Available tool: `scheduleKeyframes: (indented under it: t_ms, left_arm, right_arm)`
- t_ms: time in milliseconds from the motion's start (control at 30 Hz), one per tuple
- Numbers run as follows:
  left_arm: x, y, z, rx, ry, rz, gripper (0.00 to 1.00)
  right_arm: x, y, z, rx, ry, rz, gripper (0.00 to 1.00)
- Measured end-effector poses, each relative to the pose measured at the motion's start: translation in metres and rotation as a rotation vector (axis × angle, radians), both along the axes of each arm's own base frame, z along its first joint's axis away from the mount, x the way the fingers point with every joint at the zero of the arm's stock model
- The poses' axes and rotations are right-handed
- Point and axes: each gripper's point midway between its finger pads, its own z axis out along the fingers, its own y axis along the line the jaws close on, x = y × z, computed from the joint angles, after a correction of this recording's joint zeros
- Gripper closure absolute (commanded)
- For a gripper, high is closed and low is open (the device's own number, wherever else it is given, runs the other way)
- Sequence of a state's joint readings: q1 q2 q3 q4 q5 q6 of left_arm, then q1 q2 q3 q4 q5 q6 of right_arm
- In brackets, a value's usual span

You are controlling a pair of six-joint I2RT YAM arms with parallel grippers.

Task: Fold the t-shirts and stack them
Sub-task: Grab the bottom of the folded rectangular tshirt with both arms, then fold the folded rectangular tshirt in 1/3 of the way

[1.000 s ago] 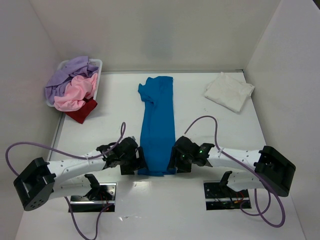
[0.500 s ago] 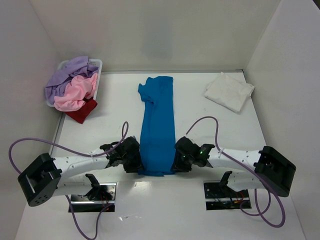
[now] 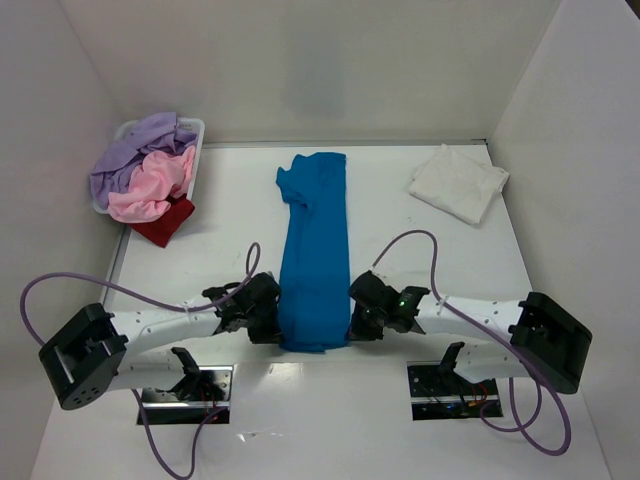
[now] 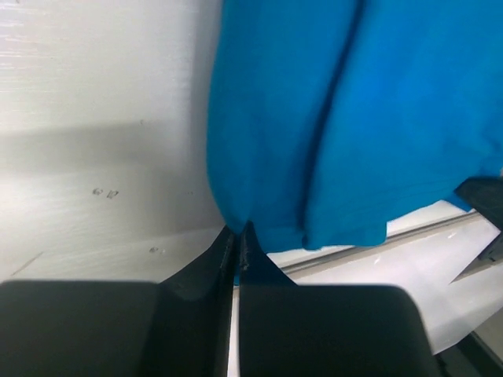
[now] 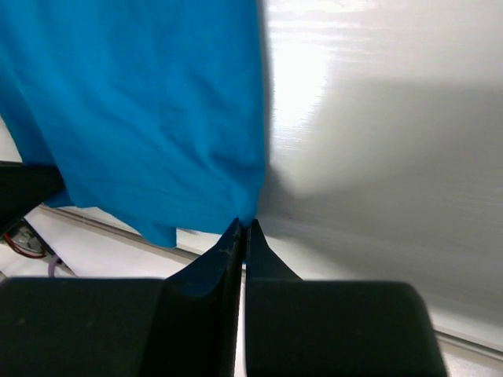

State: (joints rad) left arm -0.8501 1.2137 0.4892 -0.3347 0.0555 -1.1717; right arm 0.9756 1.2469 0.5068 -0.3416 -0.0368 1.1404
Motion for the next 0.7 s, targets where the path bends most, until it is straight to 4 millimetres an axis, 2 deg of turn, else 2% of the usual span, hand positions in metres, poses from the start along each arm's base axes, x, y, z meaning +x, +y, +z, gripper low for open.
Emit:
scheduleKeyframes:
  t_ms: [133, 233, 400, 533, 700]
  left_arm:
    - [0.003, 0.000, 0.016, 0.002, -0.023, -0.023, 1.00]
    - [0.015, -0.011, 0.045, -0.030, -0.089, -0.055, 1.00]
    - [0.041, -0.033, 0.090, -0.066, -0.199, -0.115, 1.00]
    - [0.059, -0.039, 0.097, -0.037, -0.235, -0.155, 1.00]
    - [0.101, -0.024, 0.094, 0.030, -0.249, -0.119, 1.00]
  right_arm:
    - [0.011, 0.003, 0.017, 0.014, -0.050, -0.018, 1.00]
    - [0.027, 0.006, 0.038, 0.042, -0.100, -0.036, 1.00]
    - [0.063, 0.011, 0.076, 0.084, -0.196, -0.080, 1.00]
    - [0.100, 0.000, 0.101, 0.095, -0.269, -0.135, 1.00]
    - [0.143, -0.022, 0.109, 0.057, -0.312, -0.191, 1.00]
